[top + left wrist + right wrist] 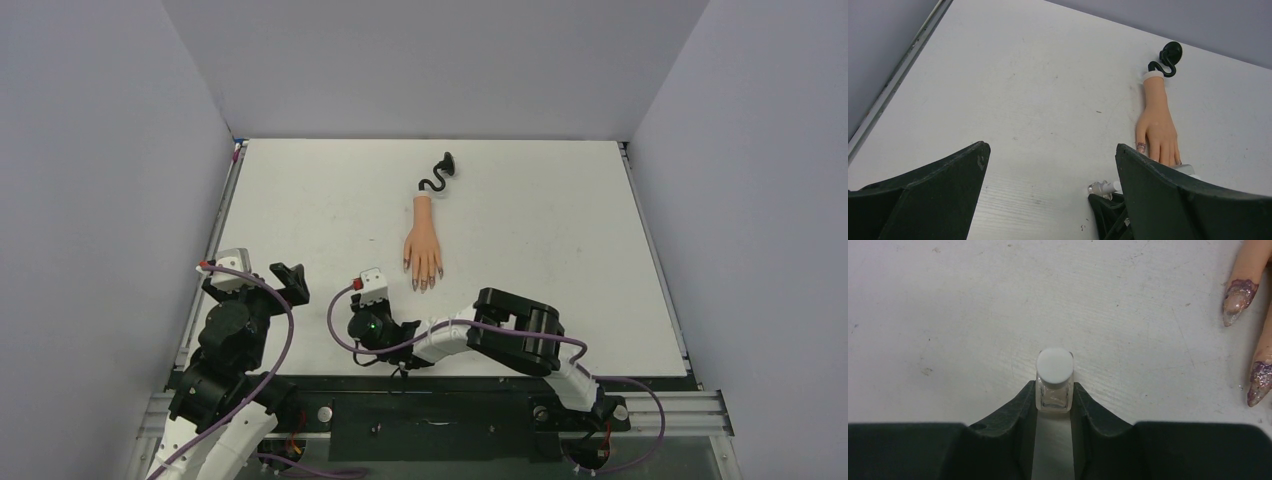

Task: Paint the nails

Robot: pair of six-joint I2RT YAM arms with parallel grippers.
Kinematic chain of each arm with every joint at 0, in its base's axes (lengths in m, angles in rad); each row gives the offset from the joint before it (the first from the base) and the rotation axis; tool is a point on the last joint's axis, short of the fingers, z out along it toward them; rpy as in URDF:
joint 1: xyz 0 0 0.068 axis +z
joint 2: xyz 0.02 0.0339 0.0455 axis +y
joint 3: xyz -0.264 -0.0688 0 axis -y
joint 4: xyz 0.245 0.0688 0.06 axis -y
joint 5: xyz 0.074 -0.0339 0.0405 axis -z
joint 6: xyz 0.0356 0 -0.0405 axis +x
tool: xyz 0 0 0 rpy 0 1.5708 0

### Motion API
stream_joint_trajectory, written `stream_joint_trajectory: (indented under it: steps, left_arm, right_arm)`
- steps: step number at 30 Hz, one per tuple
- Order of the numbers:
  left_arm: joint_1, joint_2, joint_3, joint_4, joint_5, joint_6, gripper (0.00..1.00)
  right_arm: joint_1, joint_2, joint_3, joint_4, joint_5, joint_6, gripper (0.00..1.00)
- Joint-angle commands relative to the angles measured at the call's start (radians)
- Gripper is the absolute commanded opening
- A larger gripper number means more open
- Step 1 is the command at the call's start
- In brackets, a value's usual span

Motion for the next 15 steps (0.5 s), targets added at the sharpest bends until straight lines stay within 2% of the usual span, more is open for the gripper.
stream_joint_trajectory:
  steps: [1,5,10,15]
  left_arm:
    - [0.000,0.002,-0.002,0.019,0.012,0.001,0.96]
    - [0.000,0.005,-0.002,0.019,0.013,0.002,0.96]
    - [0.000,0.015,-0.002,0.021,0.016,0.003,0.96]
    - [0.001,0.025,0.000,0.019,0.018,0.004,0.96]
  right_arm:
    - [0.000,-0.072,-0.090,-0.009,-0.101,-0.132,0.01]
    - [-0.010,-0.145,-0.202,0.013,-0.262,-0.224,0.00]
    - [-0.038,-0.239,-0.381,0.134,-0.482,-0.299,0.00]
    - [-0.053,-0.242,-0.439,0.185,-0.644,-0.365,0.03]
